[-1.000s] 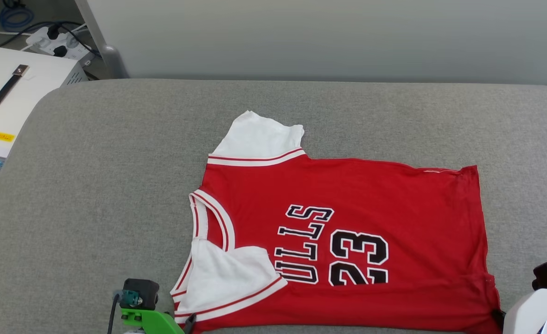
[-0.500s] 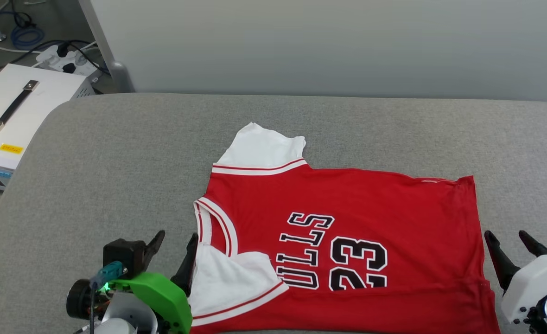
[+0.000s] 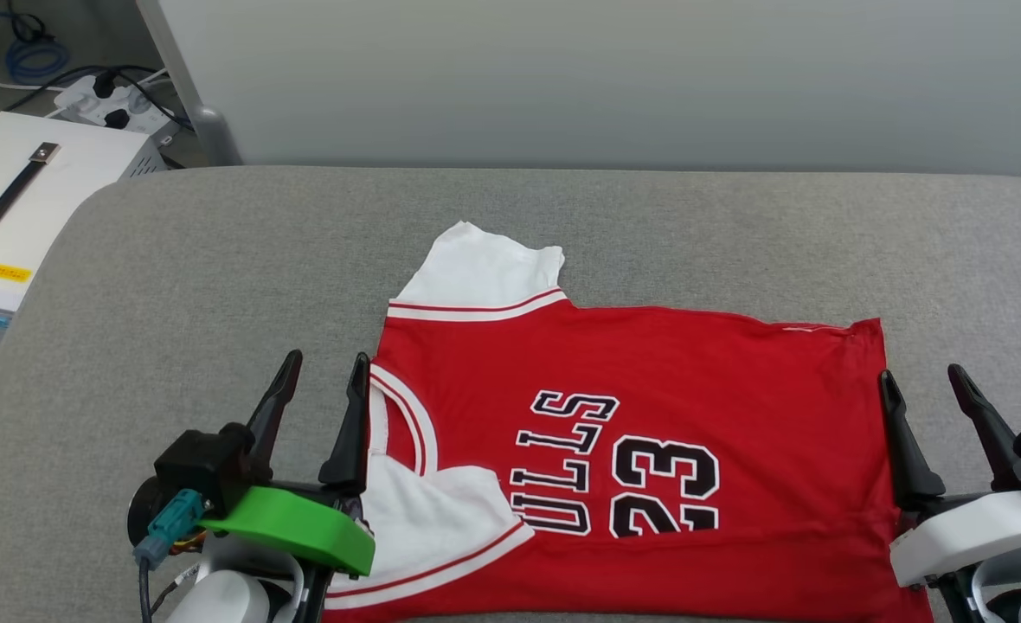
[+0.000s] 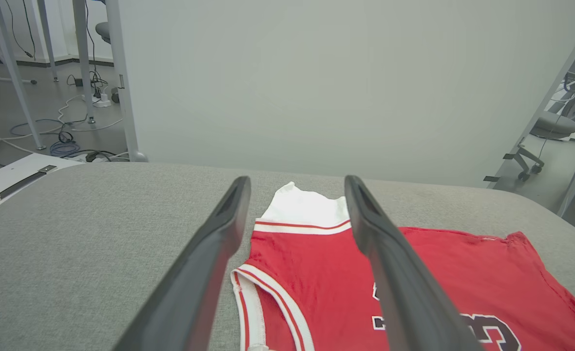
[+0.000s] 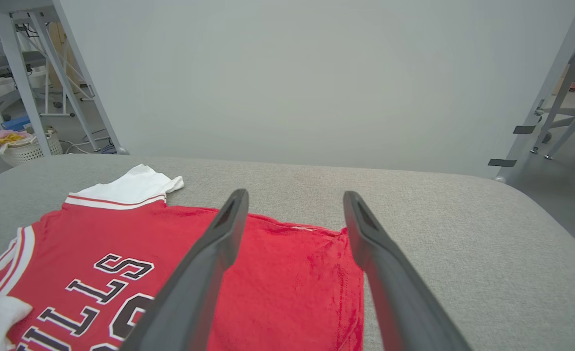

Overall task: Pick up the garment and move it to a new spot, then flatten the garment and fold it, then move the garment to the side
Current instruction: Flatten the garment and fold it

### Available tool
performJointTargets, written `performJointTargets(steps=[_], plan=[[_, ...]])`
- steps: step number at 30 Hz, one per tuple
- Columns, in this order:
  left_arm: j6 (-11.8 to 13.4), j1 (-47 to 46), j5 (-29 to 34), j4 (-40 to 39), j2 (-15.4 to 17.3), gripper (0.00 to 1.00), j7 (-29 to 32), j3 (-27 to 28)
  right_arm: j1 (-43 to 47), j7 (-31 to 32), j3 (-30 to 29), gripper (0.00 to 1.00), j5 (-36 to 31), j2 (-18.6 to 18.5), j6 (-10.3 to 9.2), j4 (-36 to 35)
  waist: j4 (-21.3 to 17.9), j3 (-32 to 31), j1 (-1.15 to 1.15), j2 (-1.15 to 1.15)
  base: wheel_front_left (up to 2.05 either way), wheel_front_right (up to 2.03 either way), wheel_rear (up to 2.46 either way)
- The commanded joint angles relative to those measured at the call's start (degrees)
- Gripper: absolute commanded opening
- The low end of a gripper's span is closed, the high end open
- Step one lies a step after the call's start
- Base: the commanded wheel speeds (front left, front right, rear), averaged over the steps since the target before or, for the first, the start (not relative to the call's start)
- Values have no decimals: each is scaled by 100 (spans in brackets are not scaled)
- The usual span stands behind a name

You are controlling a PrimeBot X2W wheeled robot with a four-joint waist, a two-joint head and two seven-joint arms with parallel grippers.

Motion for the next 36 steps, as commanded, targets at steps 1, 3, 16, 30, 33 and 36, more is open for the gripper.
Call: performJointTargets(steps=[1,3,16,30,33,36], plan=[[-119,119,182,48,-93,100,-31,92,15,-92,10,100,-22,53,-4,47,-69,80,0,0,0,0,0],[-252,146,352,136,-212,100,-31,219,-38,-148,68,100,-41,73,-4,108,-125,148,0,0,0,0,0],[-957,-654,874,753,-109,100,273,496,-416,-223,211,100,-38,146,-4,6,-595,851,0,0,0,0,0],[-1703,-4082,435,1930,618,100,4139,-469,-1046,-199,637,100,-36,204,-4,-332,-1229,1883,0,0,0,0,0],[-1717,-4686,235,2256,717,100,4650,-799,-1149,-229,716,100,-26,228,-4,-323,-1367,2054,0,0,0,0,0],[-1719,-5166,-60,2616,822,100,5174,-1163,-1235,-265,790,100,-22,246,-4,-282,-1491,2214,0,0,0,0,0]])
